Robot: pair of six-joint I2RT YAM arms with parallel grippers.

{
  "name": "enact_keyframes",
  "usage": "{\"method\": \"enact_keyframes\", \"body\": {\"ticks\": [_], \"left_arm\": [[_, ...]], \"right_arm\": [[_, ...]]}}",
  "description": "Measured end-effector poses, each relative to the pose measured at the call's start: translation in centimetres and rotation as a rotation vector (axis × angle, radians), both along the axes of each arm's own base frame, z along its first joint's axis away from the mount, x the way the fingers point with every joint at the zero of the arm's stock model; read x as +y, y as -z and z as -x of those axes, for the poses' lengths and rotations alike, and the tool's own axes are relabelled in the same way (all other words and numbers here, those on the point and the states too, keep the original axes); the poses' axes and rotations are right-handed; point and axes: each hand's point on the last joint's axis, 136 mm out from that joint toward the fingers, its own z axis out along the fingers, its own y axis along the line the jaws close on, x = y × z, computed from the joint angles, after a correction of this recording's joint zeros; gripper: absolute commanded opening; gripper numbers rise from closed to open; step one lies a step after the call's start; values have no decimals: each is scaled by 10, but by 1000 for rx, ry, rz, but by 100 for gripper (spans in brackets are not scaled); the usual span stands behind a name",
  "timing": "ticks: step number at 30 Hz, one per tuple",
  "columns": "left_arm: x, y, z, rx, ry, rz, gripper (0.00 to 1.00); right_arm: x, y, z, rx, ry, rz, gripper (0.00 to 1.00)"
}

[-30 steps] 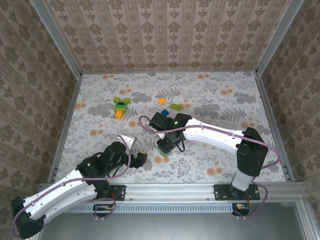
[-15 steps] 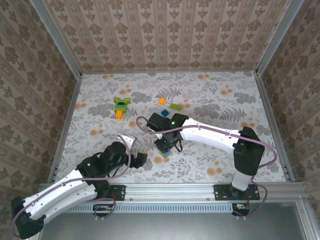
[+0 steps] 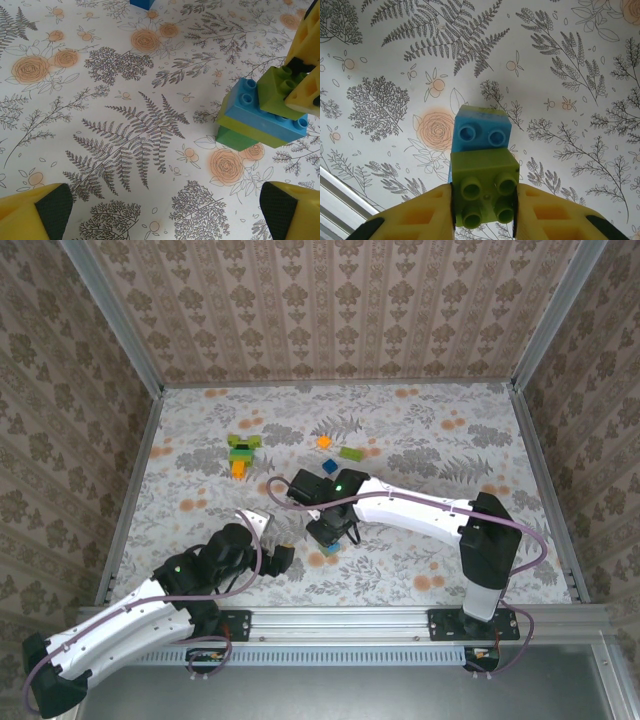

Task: Assemble a carrot with lego

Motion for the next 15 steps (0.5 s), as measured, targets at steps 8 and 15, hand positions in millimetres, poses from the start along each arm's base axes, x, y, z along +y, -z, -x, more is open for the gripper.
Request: {"method": "enact_keyframes", "body": {"ticks": [8, 15], "left_arm": [[0, 0, 0, 0, 0, 0, 99], [0, 0, 0, 0, 0, 0, 99]], "right_arm": [[1, 0, 1, -10, -2, 23, 31], [1, 2, 2, 0, 50, 17, 31]]}}
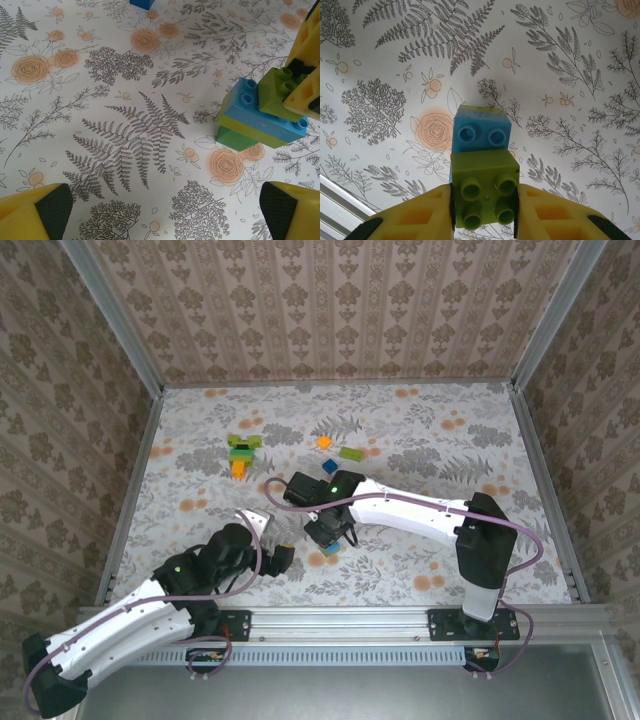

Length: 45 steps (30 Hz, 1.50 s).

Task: Assemble a carrot with lego

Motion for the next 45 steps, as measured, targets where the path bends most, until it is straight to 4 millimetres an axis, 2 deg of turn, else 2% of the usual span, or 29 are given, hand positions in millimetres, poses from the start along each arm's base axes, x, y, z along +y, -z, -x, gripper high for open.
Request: {"method": "enact_keyframes", "body": {"ticks": [15, 45], "left_arm": [[0, 0, 0, 0, 1, 1, 99], [0, -3, 1, -9, 4, 17, 99]], "right_arm": [[1, 6, 0, 7, 144, -13, 31], [2, 16, 0, -50, 116, 68, 30]]}}
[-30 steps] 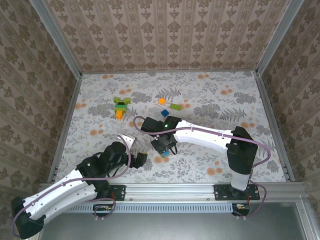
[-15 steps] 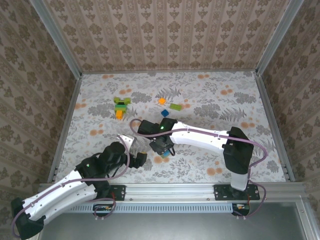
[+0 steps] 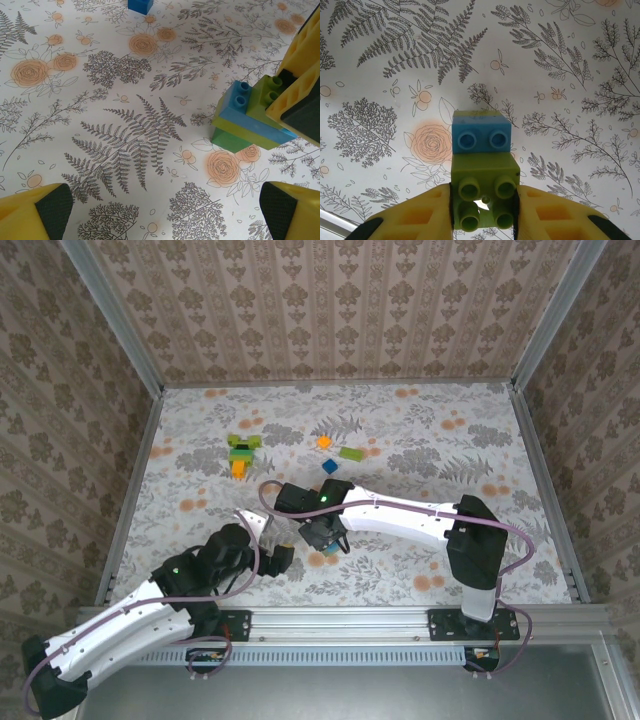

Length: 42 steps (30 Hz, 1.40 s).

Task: Assemble a carrot with lego

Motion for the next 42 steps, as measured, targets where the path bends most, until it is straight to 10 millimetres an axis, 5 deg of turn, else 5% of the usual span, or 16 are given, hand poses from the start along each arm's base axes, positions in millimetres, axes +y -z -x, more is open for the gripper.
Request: {"method": "enact_keyframes", "body": {"ticks": [13, 25, 42], "left_arm": [[0, 0, 0, -2, 2, -3, 99], [0, 0, 0, -2, 2, -3, 99], [0, 3, 0, 6, 2, -14, 99]], "right_arm": [[0, -7, 0, -21, -40, -8, 31], [-4, -11, 0, -20, -254, 78, 41], [-5, -13, 5, 9, -309, 75, 50]]}}
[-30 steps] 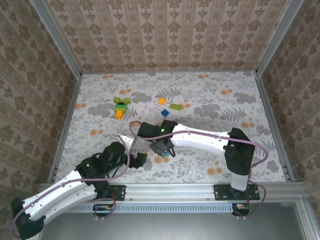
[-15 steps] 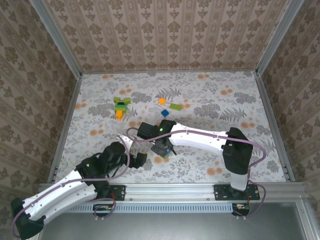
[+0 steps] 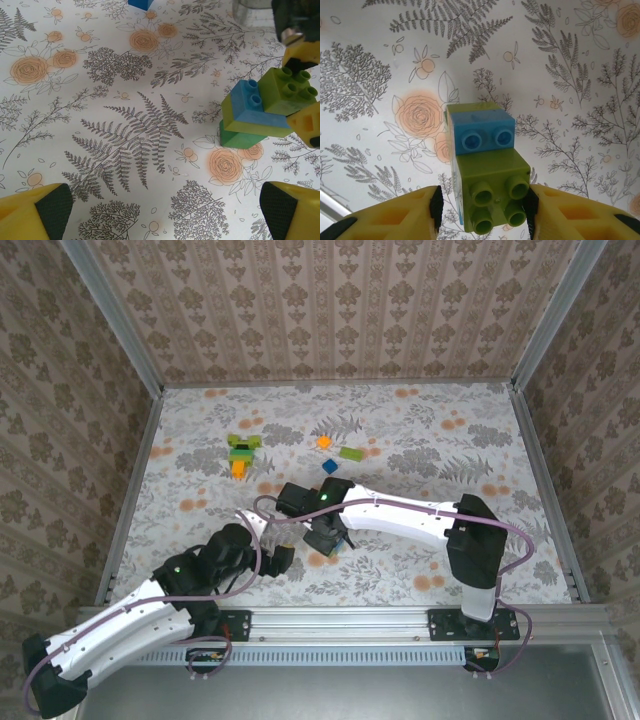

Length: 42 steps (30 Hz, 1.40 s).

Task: Assemble a carrot with lego

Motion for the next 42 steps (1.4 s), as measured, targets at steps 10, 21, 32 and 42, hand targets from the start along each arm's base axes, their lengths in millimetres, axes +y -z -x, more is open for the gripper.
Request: {"method": "enact_keyframes", "body": {"ticks": [10, 21, 32, 42], "left_arm": [[0, 0, 0, 0, 0, 0, 99], [0, 0, 0, 0, 0, 1, 99], [0, 0, 0, 0, 0, 1, 99], [0, -2, 0, -4, 0, 6, 99]], "right_arm": [[0, -13, 8, 22, -4, -42, 56], [-10, -45, -24, -46, 68, -103, 68], [-65, -61, -177, -160, 239, -114, 71], [-86, 41, -269, -84, 168, 36, 72]]}}
